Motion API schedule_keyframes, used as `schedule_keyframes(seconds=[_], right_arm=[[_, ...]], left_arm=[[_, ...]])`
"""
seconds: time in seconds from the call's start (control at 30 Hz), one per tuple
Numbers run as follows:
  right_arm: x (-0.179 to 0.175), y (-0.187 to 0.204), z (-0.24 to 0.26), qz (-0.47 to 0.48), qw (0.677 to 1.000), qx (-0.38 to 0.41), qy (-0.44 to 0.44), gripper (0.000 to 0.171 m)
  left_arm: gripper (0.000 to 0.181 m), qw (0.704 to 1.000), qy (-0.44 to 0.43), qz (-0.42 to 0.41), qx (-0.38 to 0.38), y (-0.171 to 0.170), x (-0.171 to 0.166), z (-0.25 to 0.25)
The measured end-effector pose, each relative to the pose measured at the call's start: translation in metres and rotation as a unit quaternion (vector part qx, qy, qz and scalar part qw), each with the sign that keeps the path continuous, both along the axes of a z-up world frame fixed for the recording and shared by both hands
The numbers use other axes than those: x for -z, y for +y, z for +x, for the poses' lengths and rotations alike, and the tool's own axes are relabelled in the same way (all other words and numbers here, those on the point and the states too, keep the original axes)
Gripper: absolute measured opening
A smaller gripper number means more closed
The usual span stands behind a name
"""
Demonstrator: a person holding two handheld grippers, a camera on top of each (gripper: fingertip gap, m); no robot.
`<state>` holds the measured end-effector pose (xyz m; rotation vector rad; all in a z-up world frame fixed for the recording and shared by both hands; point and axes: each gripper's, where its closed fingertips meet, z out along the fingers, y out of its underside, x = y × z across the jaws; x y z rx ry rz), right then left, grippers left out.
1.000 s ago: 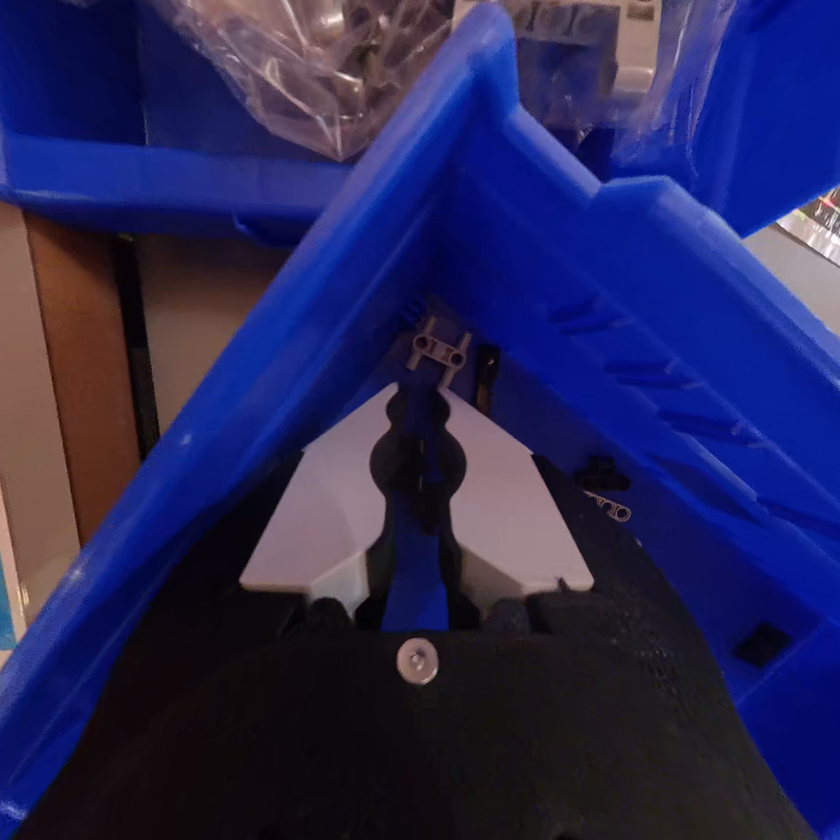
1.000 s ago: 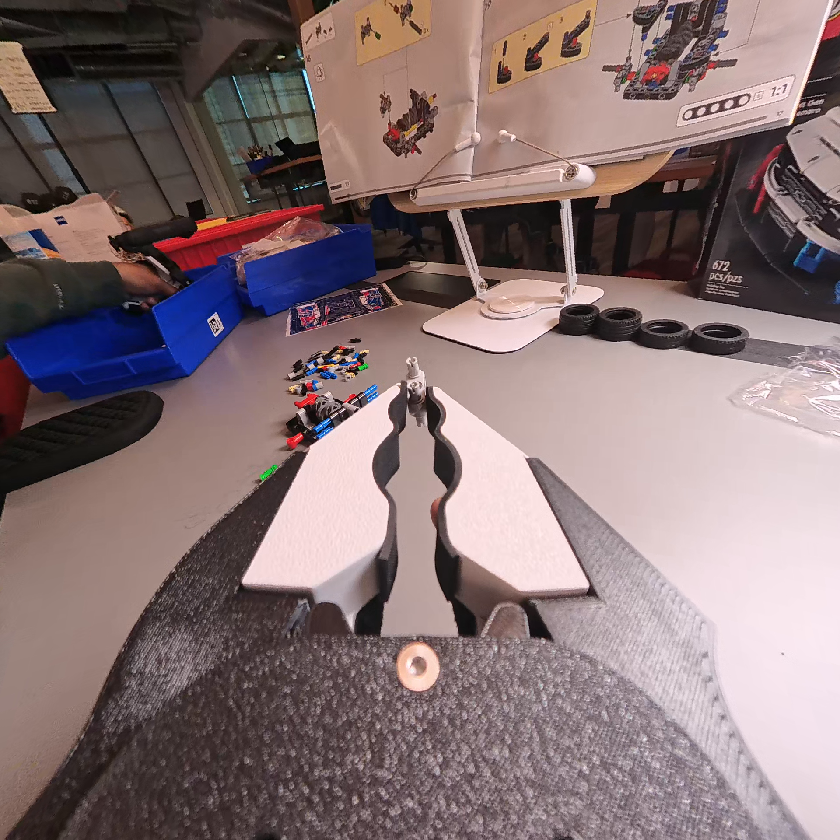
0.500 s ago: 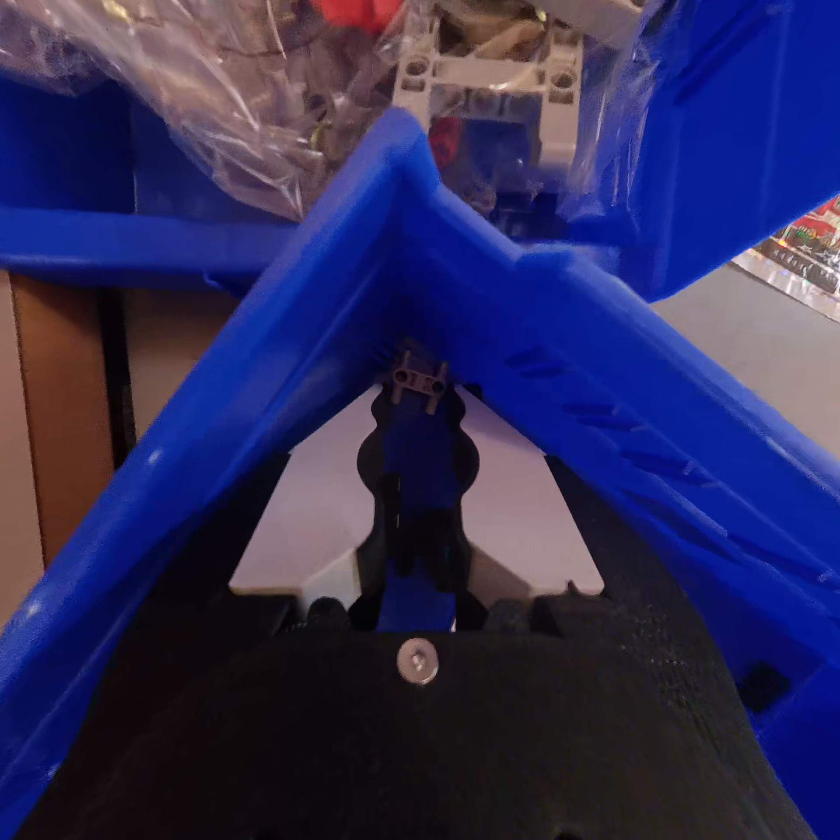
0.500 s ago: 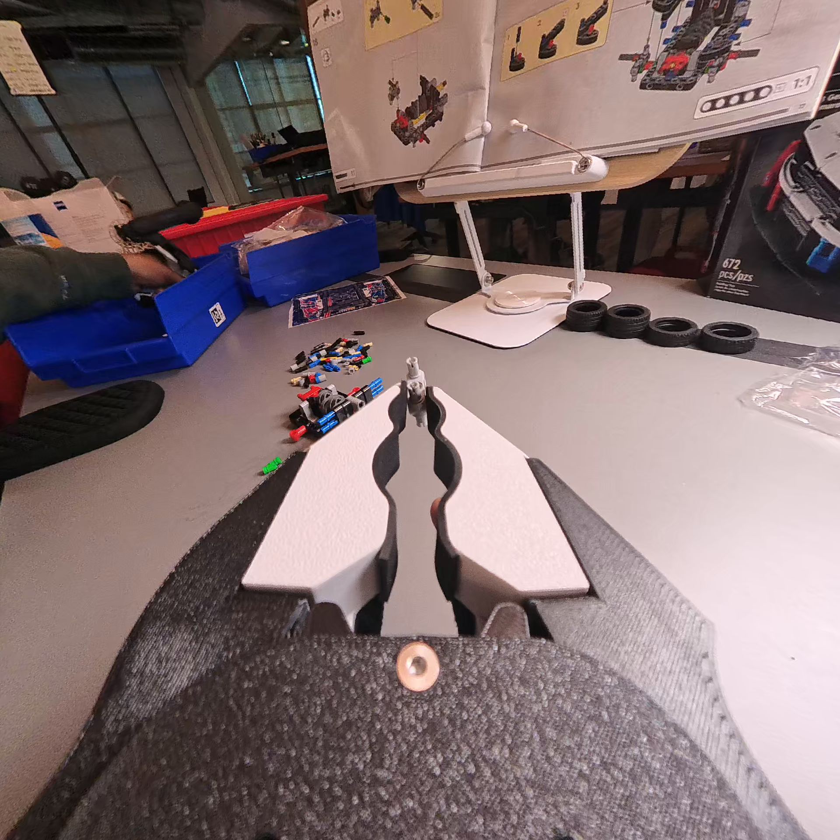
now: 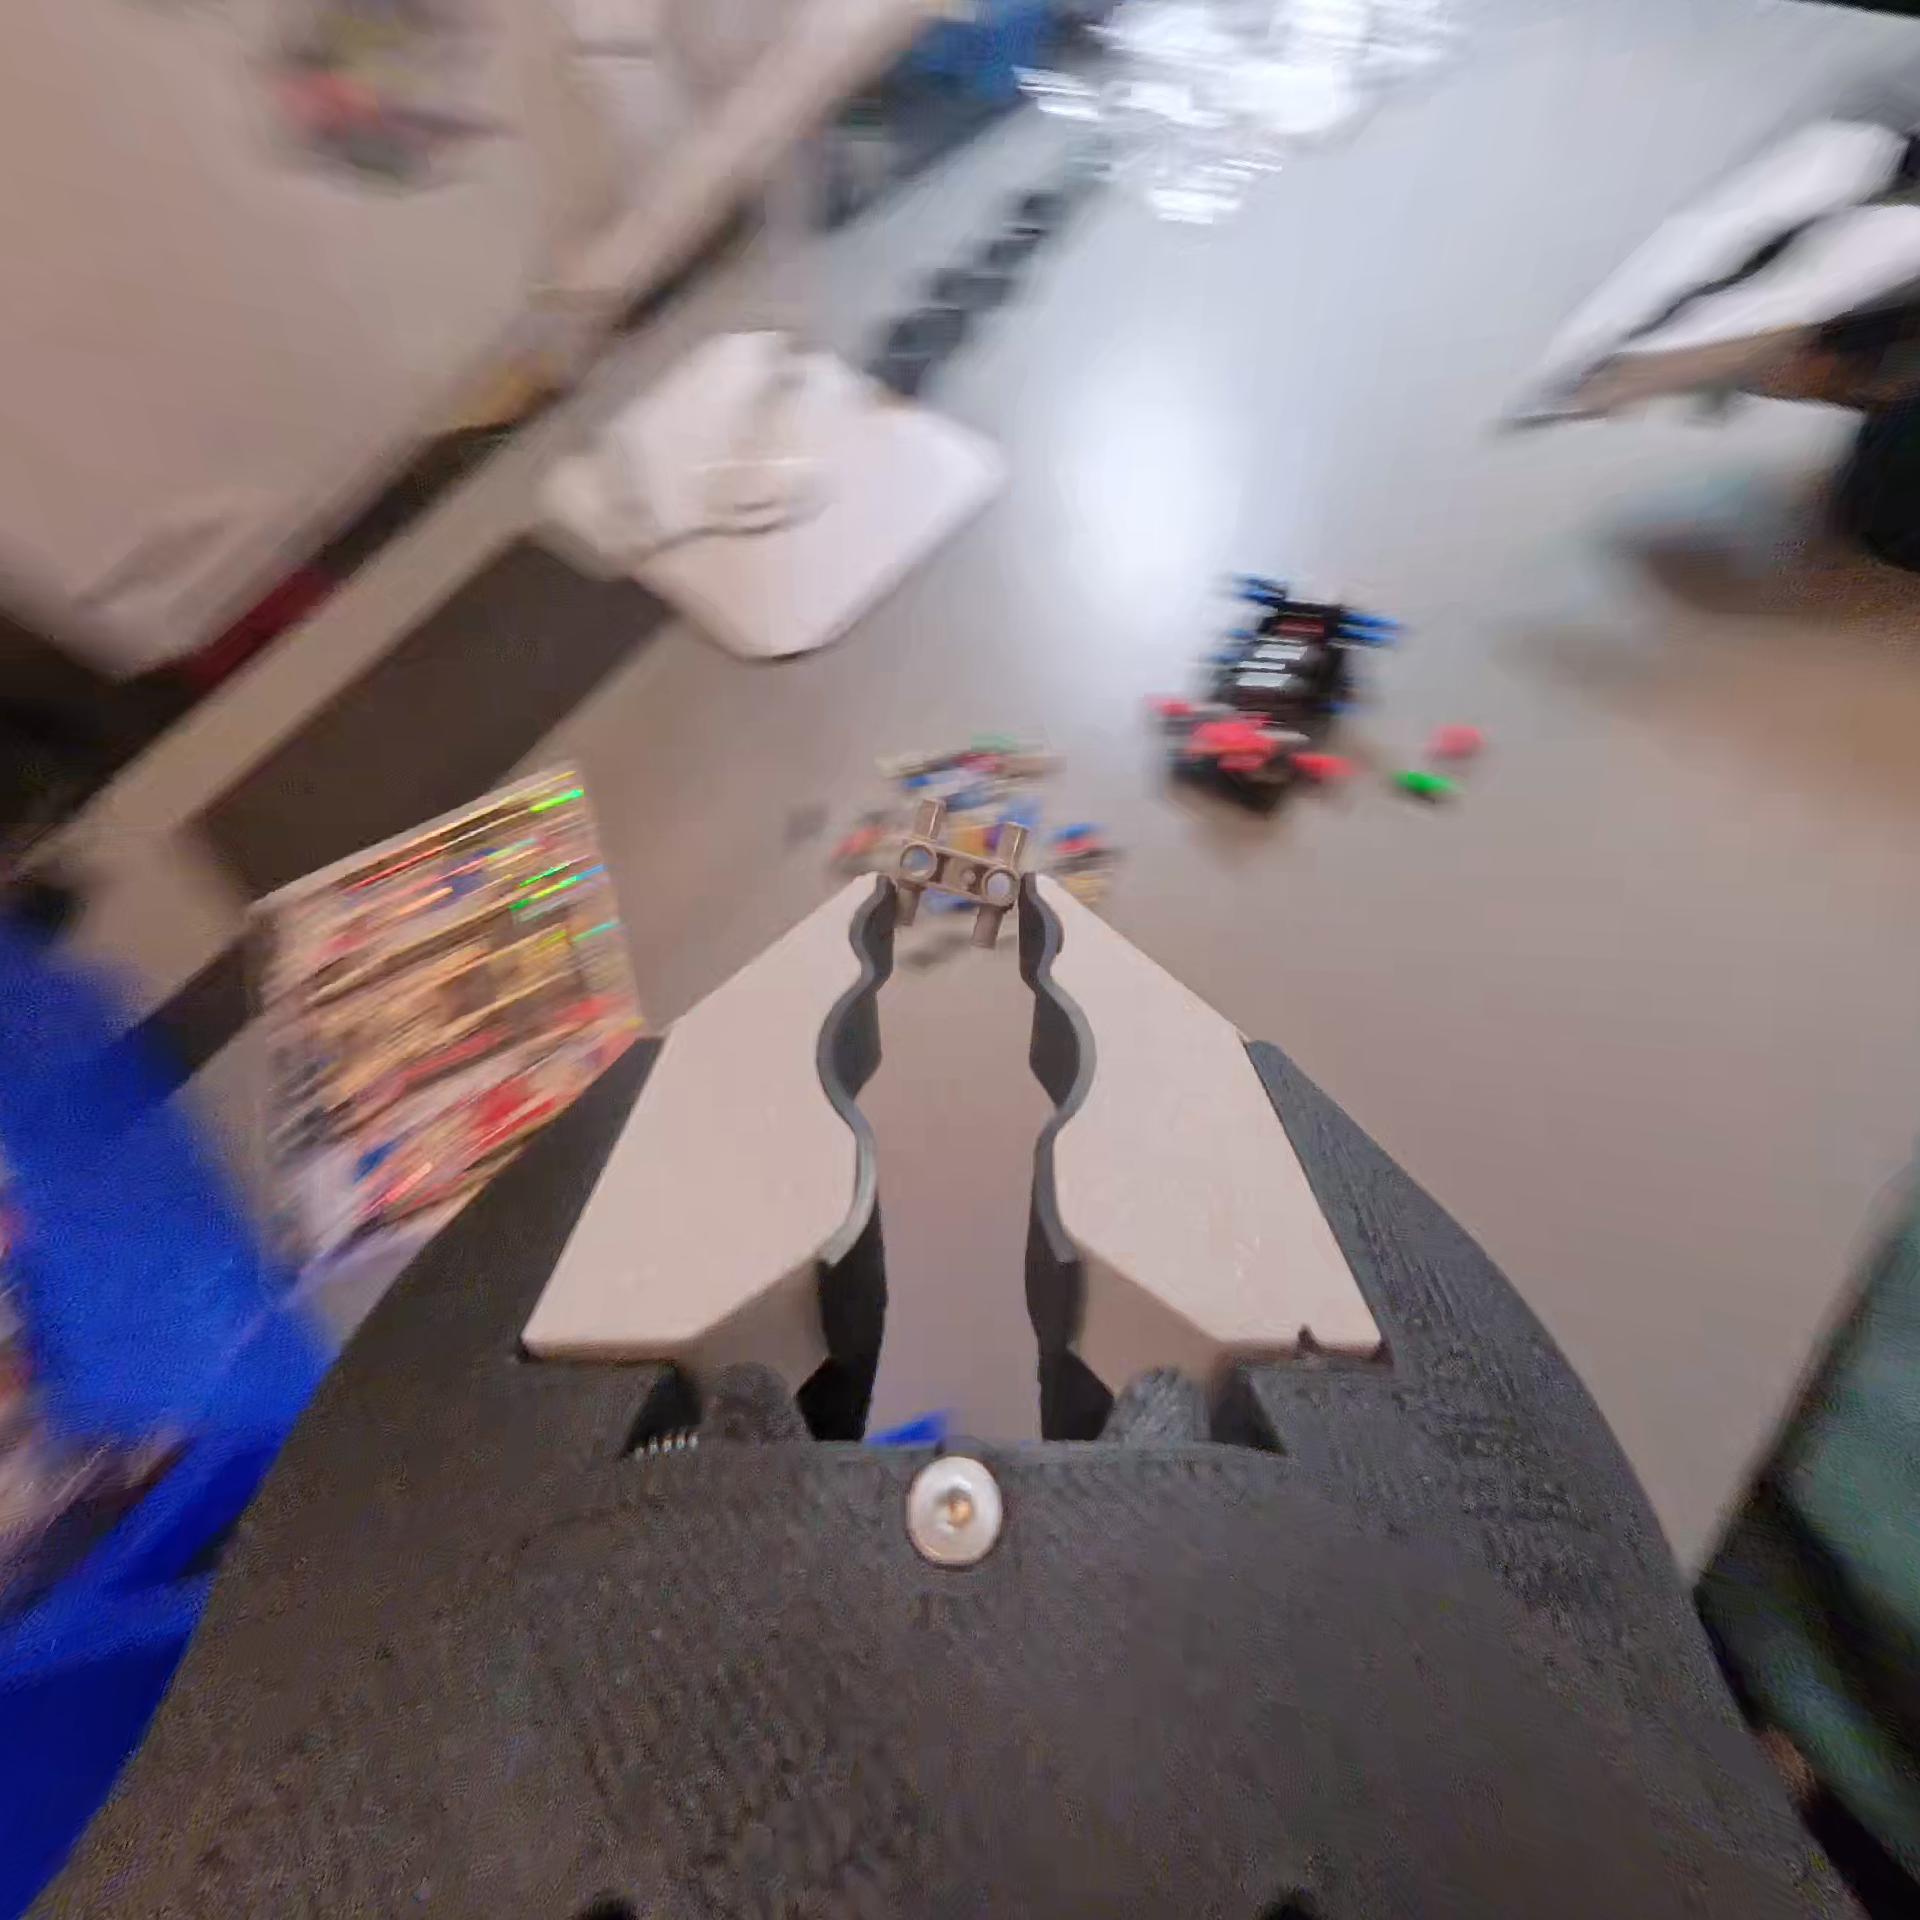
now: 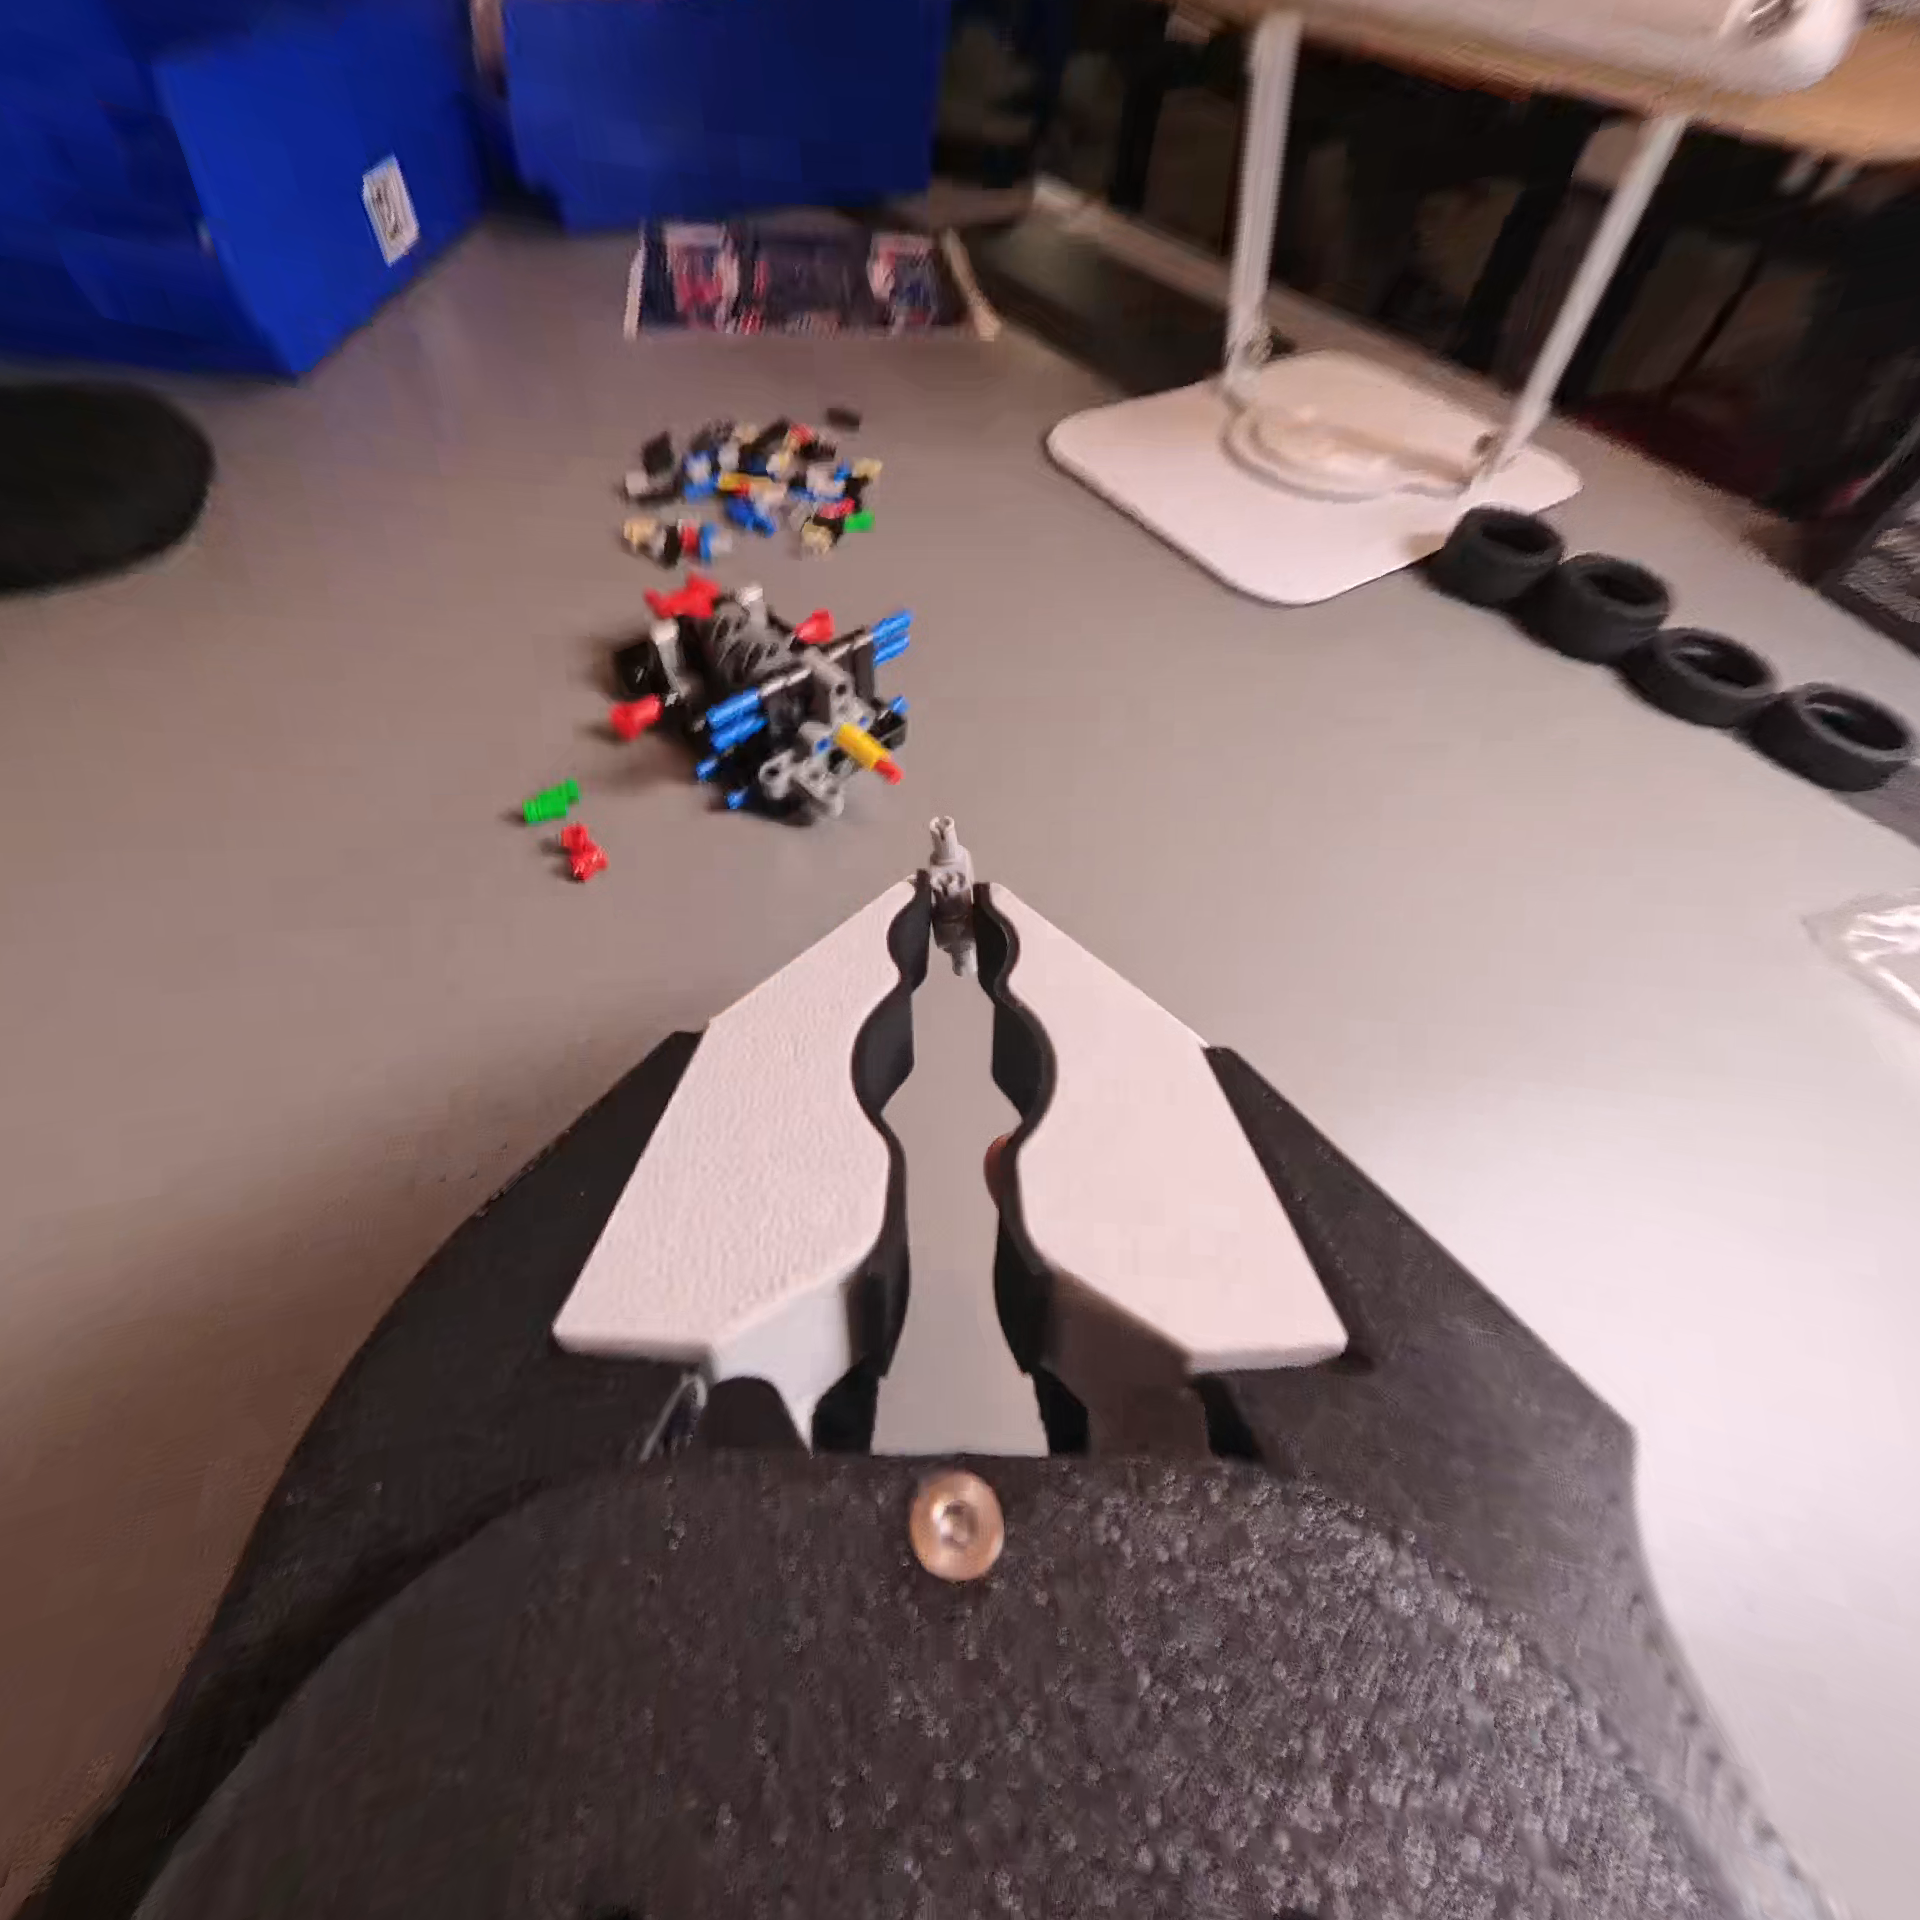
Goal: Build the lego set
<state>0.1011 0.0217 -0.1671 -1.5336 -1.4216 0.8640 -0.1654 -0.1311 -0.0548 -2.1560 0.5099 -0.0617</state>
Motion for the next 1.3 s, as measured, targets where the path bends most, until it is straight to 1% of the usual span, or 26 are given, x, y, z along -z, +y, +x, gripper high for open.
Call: schedule_keyframes(seconds=[0.03, 0.07, 0.13, 0.2, 0.27, 0.4, 0.53, 0.63, 0.77, 0.83, 0.93, 1.07, 1.13, 1.2, 1.3], right_arm=[[0.010, -0.008, -0.005, 0.003, 0.999, -0.025, -0.033, 0.006], [0.018, -0.017, -0.010, 0.012, 0.997, -0.050, -0.060, 0.006], [0.029, -0.032, -0.020, 0.064, 0.988, -0.093, -0.101, 0.006], [0.040, -0.044, -0.027, 0.134, 0.972, -0.129, -0.144, 0.006], [0.049, -0.052, -0.031, 0.172, 0.958, -0.153, -0.171, 0.006], [0.054, -0.051, -0.030, 0.199, 0.949, -0.157, -0.187, 0.006], [0.059, -0.048, -0.024, 0.197, 0.949, -0.154, -0.193, 0.009], [0.060, -0.047, -0.021, 0.203, 0.949, -0.151, -0.188, 0.010], [0.059, -0.046, -0.017, 0.193, 0.951, -0.152, -0.187, 0.015], [0.058, -0.046, -0.015, 0.173, 0.955, -0.155, -0.183, 0.020], [0.052, -0.047, -0.013, 0.142, 0.964, -0.157, -0.164, 0.025], [0.034, -0.045, -0.010, 0.105, 0.978, -0.141, -0.116, 0.034], [0.020, -0.041, -0.008, 0.084, 0.986, -0.121, -0.077, 0.046], [0.005, -0.037, -0.007, 0.058, 0.993, -0.102, -0.032, 0.053], [-0.017, -0.030, -0.005, 0.022, 0.996, -0.075, 0.032, 0.060]], left_arm=[[0.023, 0.998, -0.005, -0.014, 0.056, 0.004, 0.017, 0.042], [0.023, 0.994, -0.010, -0.025, 0.102, 0.009, 0.034, 0.081], [0.023, 0.982, -0.016, -0.063, 0.176, 0.015, 0.077, 0.145], [0.023, 0.973, -0.013, -0.083, 0.215, 0.028, 0.113, 0.189], [0.023, 0.968, -0.007, -0.095, 0.233, 0.042, 0.138, 0.216], [0.023, 0.966, 0.020, -0.118, 0.231, 0.067, 0.165, 0.236], [0.023, 0.966, 0.047, -0.117, 0.227, 0.079, 0.171, 0.243], [0.024, 0.964, 0.053, -0.129, 0.228, 0.081, 0.175, 0.245], [0.024, 0.964, 0.048, -0.129, 0.228, 0.083, 0.175, 0.247], [0.028, 0.963, 0.043, -0.133, 0.231, 0.082, 0.174, 0.247], [0.033, 0.964, 0.026, -0.111, 0.239, 0.080, 0.160, 0.249], [0.039, 0.971, -0.018, -0.046, 0.235, 0.079, 0.121, 0.241], [0.041, 0.973, -0.040, -0.009, 0.227, 0.075, 0.097, 0.228], [0.042, 0.977, -0.054, 0.033, 0.206, 0.071, 0.073, 0.207], [0.042, 0.981, -0.075, 0.094, 0.154, 0.061, 0.038, 0.163]])
